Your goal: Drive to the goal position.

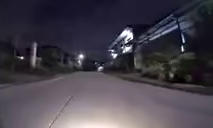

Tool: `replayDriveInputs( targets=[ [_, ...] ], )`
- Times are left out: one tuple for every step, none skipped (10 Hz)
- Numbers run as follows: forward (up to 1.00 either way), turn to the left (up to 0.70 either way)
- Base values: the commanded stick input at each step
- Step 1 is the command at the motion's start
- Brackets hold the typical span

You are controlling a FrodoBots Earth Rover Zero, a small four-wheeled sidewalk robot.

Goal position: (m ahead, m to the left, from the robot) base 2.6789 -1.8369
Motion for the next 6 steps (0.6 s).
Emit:
replayDriveInputs(
  targets=[
    [1.0, 0.0],
    [1.0, 0.0],
    [1.0, 0.0],
    [1.0, 0.0],
    [1.0, 0.0],
    [1.0, 0.0]
  ],
)
